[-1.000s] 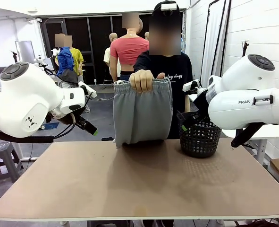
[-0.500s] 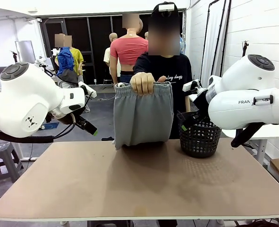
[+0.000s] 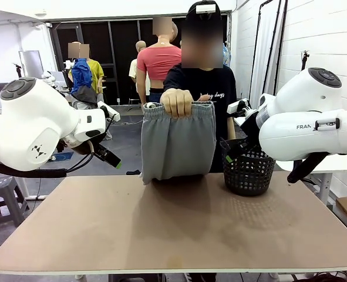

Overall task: Fold the training pants.
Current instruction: Grab both ends of the Training pants handed by a person.

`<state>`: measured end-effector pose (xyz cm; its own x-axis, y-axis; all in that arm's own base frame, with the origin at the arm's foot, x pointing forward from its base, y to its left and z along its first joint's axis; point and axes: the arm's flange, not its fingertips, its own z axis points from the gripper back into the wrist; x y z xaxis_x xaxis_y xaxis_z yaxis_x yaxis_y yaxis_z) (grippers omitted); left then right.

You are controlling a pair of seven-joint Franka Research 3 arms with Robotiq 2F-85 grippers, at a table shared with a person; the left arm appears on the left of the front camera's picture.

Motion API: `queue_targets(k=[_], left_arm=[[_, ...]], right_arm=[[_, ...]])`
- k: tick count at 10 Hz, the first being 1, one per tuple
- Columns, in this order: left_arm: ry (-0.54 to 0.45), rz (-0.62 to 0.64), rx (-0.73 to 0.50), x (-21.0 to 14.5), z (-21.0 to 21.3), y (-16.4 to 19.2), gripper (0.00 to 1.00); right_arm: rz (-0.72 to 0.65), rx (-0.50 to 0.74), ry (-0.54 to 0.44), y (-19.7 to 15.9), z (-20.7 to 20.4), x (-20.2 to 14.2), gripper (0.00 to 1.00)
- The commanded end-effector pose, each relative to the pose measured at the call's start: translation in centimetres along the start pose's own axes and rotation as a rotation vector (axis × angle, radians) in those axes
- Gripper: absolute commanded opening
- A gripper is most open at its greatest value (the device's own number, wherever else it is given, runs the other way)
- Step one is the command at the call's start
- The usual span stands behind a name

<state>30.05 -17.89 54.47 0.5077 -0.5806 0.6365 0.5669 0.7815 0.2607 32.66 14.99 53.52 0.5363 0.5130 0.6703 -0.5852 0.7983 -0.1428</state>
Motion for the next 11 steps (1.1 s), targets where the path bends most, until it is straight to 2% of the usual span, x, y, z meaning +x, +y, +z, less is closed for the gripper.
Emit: queue_targets(k=[1,3,6,8,10,11], left_arm=[[0.002,-0.017,0.002,-0.1,0.0,0.0,1.00],[0.036,-0.108,-0.004,-0.1,0.5,0.3,1.00],[0.115,-0.350,-0.011,0.3,1.5,1.0,1.00],[0.116,-0.482,-0.027,0.4,1.1,2.0,1.00],[0.073,-0.596,-0.060,0.2,-0.3,3.4,1.00],[0.073,-0.647,-0.014,0.4,-1.3,4.3,1.00]], right_arm=[[0.016,0.018,0.000,-0.1,0.0,-0.1,1.00],[0.094,0.013,0.024,-0.7,0.2,-0.1,1.00],[0.295,0.005,0.053,-2.2,1.1,-0.1,1.00],[0.471,0.016,0.029,-2.9,0.8,0.2,1.00],[0.657,0.037,0.021,-3.7,-0.4,0.1,1.00],[0.729,0.023,0.025,-4.1,-1.1,0.1,1.00]])
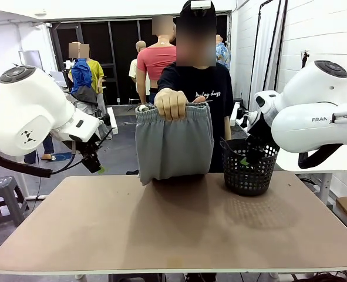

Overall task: Fold the training pants.
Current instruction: Grab both ends of the Training pants handed by a person.

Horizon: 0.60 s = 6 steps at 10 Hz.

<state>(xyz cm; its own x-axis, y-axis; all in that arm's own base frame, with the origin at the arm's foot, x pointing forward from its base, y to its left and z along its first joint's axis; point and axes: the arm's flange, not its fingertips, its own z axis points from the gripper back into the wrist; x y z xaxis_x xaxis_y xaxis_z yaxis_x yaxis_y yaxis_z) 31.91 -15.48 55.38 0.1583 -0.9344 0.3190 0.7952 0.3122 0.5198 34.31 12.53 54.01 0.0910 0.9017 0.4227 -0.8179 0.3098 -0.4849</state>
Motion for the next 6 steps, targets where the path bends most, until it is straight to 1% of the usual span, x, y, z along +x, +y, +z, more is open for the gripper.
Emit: queue_targets(k=[1,4,5,6], left_arm=[[0.013,-0.062,0.112,-0.4,-2.0,2.0,1.00],[-0.037,-0.031,0.290,0.4,-3.7,3.2,1.00],[-0.045,-0.022,0.292,0.5,-3.8,3.2,1.00],[-0.041,-0.019,0.283,0.6,-3.4,3.2,1.00]], right_arm=[[0.119,-0.034,-0.015,-1.5,-1.9,-0.5,1.00],[0.123,-0.086,-0.037,-2.5,-3.2,-0.1,1.00],[0.109,-0.112,-0.033,-2.1,-3.0,0.2,1.00],[0.060,-0.160,-0.009,-2.1,-2.1,0.3,1.00]])
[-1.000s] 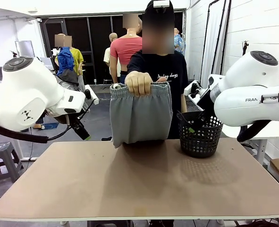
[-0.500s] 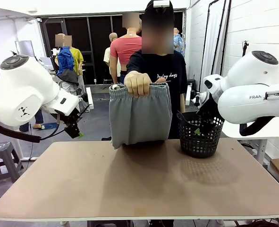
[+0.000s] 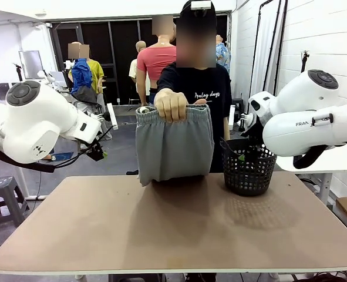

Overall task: Fold the training pants.
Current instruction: Grab both ends of the Training pants handed by a person.

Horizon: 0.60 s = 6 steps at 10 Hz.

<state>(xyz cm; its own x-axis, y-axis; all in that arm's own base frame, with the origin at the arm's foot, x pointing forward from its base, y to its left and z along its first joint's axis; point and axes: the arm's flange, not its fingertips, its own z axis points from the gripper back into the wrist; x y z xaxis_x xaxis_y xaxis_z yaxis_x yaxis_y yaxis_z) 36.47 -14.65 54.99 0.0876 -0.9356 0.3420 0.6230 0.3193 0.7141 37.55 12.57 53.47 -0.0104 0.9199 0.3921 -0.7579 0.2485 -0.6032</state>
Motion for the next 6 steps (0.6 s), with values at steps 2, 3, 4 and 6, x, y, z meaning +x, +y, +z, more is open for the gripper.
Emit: queue_targets(k=[2,3,4,6], left_arm=[[0.003,-0.013,-0.019,-0.1,0.3,0.0,1.00],[0.003,-0.013,-0.019,-0.1,0.3,0.0,1.00],[0.003,-0.013,-0.019,-0.1,0.3,0.0,1.00],[-0.052,-0.003,-0.024,0.0,-0.6,-0.1,1.00]], right_arm=[[0.017,0.027,0.002,0.3,-0.2,0.0,1.00],[0.017,0.027,0.002,0.3,-0.2,0.0,1.00],[0.017,0.027,0.002,0.3,-0.2,0.0,1.00],[0.032,0.037,-0.016,0.6,-1.2,0.5,1.00]])
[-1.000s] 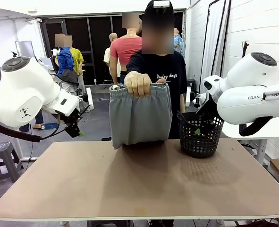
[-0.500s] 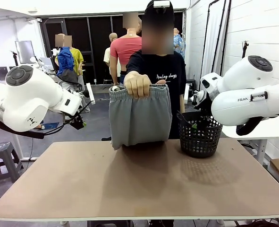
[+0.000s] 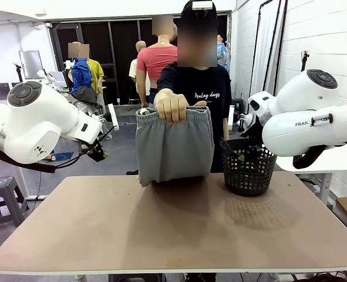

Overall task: Fold the training pants.
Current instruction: Grab both ends of the Training pants handed by a person.

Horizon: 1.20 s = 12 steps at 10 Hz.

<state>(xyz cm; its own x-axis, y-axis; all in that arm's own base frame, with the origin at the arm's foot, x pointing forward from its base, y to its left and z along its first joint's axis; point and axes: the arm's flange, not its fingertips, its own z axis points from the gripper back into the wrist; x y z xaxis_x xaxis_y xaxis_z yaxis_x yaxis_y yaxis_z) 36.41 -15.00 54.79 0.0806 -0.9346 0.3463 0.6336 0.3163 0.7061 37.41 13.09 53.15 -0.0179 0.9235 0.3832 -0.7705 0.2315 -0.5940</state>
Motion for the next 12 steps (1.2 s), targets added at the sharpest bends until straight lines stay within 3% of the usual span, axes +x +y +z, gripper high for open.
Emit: queue_targets(k=[1,5,10,12], left_arm=[[-0.076,-0.024,-0.030,-0.4,-0.8,0.3,1.00],[-0.263,-0.059,-0.098,0.3,-1.2,-0.9,1.00],[-0.328,-0.038,-0.165,0.4,-2.6,-1.6,1.00],[-0.569,-0.008,-0.301,-0.2,-2.9,-1.5,1.00]], right_arm=[[0.057,0.021,-0.050,0.6,-1.9,0.7,1.00],[0.089,0.031,-0.184,1.0,-2.7,1.0,1.00],[0.067,0.092,-0.376,0.8,-3.5,0.1,1.00],[0.047,0.146,-0.498,0.3,-4.5,-0.5,1.00]])
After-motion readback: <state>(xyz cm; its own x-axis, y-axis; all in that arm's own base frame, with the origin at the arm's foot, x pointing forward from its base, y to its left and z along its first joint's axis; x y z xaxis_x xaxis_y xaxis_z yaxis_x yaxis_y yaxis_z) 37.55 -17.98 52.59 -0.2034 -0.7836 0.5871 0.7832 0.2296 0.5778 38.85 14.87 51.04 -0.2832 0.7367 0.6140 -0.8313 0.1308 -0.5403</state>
